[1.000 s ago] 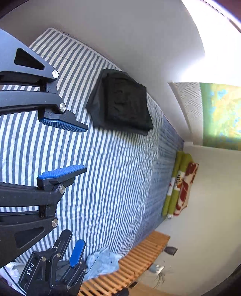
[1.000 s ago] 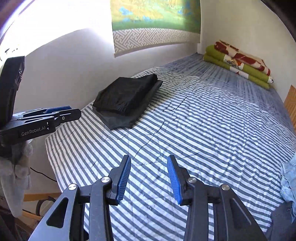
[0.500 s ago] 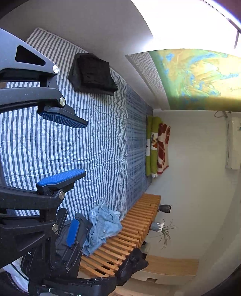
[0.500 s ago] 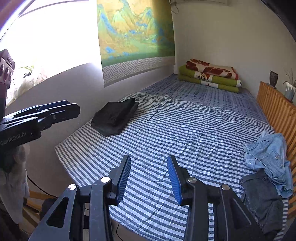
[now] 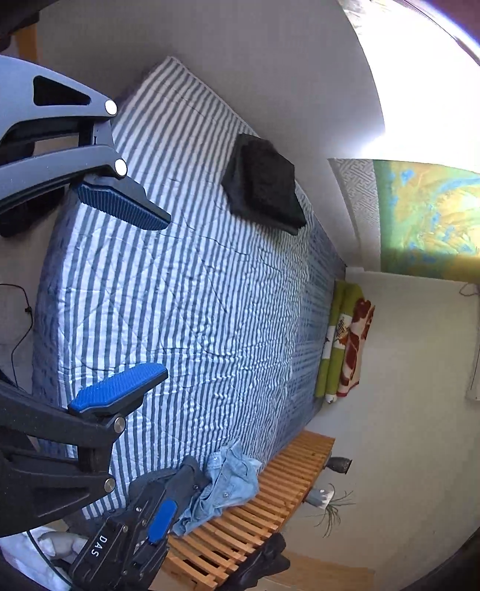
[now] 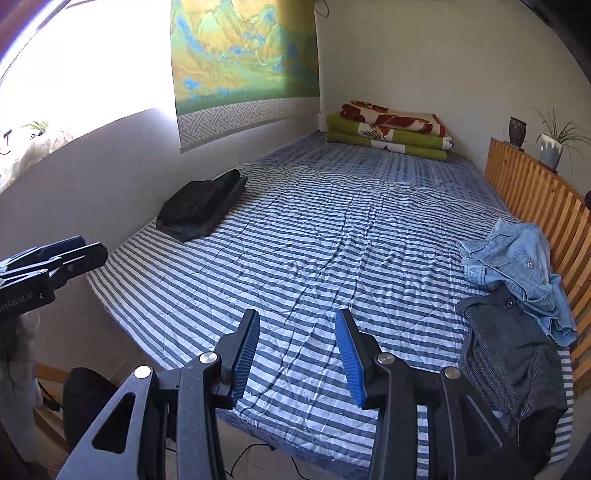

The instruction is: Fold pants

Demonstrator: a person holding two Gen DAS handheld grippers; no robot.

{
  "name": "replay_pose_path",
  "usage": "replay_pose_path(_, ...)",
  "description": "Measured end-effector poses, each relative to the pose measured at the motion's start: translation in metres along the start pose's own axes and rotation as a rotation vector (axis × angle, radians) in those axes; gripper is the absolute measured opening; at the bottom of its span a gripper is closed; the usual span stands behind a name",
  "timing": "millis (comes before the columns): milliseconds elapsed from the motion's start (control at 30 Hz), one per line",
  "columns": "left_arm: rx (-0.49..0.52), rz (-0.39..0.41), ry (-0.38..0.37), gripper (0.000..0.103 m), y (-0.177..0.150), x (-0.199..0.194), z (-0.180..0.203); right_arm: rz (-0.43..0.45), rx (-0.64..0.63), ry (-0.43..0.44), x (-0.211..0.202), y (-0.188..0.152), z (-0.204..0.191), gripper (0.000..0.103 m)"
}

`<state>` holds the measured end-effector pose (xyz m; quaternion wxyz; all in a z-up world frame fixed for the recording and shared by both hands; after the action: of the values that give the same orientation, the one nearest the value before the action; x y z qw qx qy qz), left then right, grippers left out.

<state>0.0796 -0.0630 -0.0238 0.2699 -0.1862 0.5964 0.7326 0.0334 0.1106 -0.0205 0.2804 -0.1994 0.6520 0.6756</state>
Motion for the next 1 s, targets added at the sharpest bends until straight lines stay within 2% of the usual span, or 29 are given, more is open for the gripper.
replay_pose_path(67, -0.004, -0.003, 0.029, 0.082, -0.011, -0.002, -0.008, 0.007, 0.008, -0.007, -0.004, -0.009, -0.001, 0.049)
replay_pose_path(133, -0.007, 0.004, 0.055, 0.085, -0.017, -0.006, -0.015, 0.014, 0.007, -0.019, -0.007, -0.017, -0.003, 0.051)
replay_pose_path(233, -0.032, 0.009, 0.056, 0.089, -0.025, -0.01, -0.023, 0.013, -0.006, -0.033, -0.007, -0.026, -0.008, 0.054)
replay_pose_path(400, -0.028, -0.003, 0.069, 0.09, -0.032, -0.012, -0.028, -0.009, -0.007, -0.02, -0.003, -0.036, -0.019, 0.058)
replay_pose_path(567, -0.027, -0.004, 0.071, 0.092, -0.035, -0.015, -0.03, 0.001, -0.019, -0.017, -0.007, -0.037, -0.026, 0.067)
replay_pose_path(1000, -0.029, -0.017, 0.087, 0.095, -0.038, -0.012, -0.033, 0.01, -0.018, -0.024, -0.008, -0.04, -0.03, 0.069)
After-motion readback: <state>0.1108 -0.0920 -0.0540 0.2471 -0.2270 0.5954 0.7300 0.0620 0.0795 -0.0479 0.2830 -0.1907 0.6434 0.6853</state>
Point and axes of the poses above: each gripper's, at about its wrist camera, not at the fingertips, and x roughly the way its jaws point, z to its right, y to its top, the point moved 4 cm from there along x, roughly the way its jaws point, and after that the axes turned 12 degrees about -y, right-handed, at the moved point
